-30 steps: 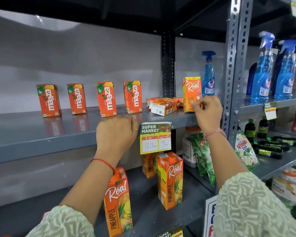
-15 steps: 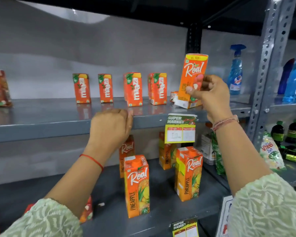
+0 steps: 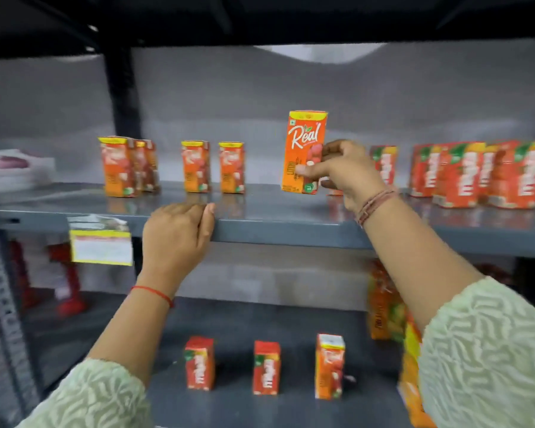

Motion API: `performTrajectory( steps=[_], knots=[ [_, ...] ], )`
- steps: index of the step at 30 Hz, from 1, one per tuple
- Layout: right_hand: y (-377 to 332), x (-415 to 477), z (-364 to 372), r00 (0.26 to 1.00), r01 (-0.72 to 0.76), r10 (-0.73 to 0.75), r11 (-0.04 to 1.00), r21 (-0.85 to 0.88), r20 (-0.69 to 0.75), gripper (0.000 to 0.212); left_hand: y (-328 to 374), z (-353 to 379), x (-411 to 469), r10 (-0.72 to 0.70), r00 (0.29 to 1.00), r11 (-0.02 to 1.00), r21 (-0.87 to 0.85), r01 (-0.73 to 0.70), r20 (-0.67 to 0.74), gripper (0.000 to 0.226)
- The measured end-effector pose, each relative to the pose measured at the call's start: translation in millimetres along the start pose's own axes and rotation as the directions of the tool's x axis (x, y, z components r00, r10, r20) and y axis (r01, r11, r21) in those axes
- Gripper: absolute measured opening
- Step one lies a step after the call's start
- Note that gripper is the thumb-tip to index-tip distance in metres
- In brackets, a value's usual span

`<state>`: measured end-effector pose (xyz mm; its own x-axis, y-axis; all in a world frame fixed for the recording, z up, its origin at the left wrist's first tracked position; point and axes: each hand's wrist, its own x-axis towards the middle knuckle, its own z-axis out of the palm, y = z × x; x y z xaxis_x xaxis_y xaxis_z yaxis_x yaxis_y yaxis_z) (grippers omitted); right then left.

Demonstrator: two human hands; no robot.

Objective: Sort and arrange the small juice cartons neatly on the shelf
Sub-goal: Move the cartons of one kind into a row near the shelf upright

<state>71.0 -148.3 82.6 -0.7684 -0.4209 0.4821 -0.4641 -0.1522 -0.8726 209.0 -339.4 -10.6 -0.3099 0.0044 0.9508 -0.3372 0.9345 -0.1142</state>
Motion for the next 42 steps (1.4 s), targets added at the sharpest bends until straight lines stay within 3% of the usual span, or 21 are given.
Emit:
performTrajectory(
  steps=[4, 13, 18, 21, 25, 28, 36, 40, 42],
  knots=[
    [0, 24, 89, 0.989, -0.073, 0.073, 0.997, -0.008, 0.128, 0.038, -73, -9, -12, -0.015, 1.000, 0.997, 0.074, 0.016, -0.014, 0.042],
    [-7, 60, 195, 0.964, -0.094, 0.145, 0.970, -0.224, 0.223, 0.037, -98, -4, -22, -0.047, 0.990, 0.996, 0.072, 0.057, -0.133, 0.038],
    [0, 69, 213, 0.963, -0.112, 0.187, 0.934, -0.339, 0.196, 0.069, -96, -4, -21, -0.057, 0.990, 0.995, 0.077, 0.068, -0.133, 0.038],
    [3, 68, 219, 0.955, -0.121, 0.199, 0.938, -0.325, 0.222, 0.068, -96, -3, -21, -0.043, 0.989, 0.995, 0.078, 0.055, -0.140, 0.039],
    [1, 60, 223, 0.955, -0.105, 0.189, 0.935, -0.339, 0.226, 0.066, -96, -2, -21, -0.061, 0.984, 0.996, 0.051, 0.070, -0.168, 0.062],
    [0, 57, 224, 0.955, -0.090, 0.182, 0.930, -0.355, 0.233, 0.064, -94, -1, -20, -0.064, 0.979, 0.996, 0.046, 0.075, -0.196, 0.068],
    [1, 55, 240, 0.955, 0.018, 0.124, 0.882, -0.471, 0.270, 0.060, -93, 0, -19, -0.081, 0.969, 0.994, 0.056, 0.097, -0.235, 0.067],
    [4, 56, 246, 0.950, 0.031, 0.132, 0.862, -0.506, 0.284, 0.058, -93, 0, -19, -0.088, 0.972, 0.992, 0.074, 0.107, -0.219, 0.046],
    [6, 58, 247, 0.950, 0.020, 0.140, 0.866, -0.500, 0.280, 0.056, -94, 0, -19, -0.094, 0.972, 0.991, 0.073, 0.112, -0.213, 0.049]
  ],
)
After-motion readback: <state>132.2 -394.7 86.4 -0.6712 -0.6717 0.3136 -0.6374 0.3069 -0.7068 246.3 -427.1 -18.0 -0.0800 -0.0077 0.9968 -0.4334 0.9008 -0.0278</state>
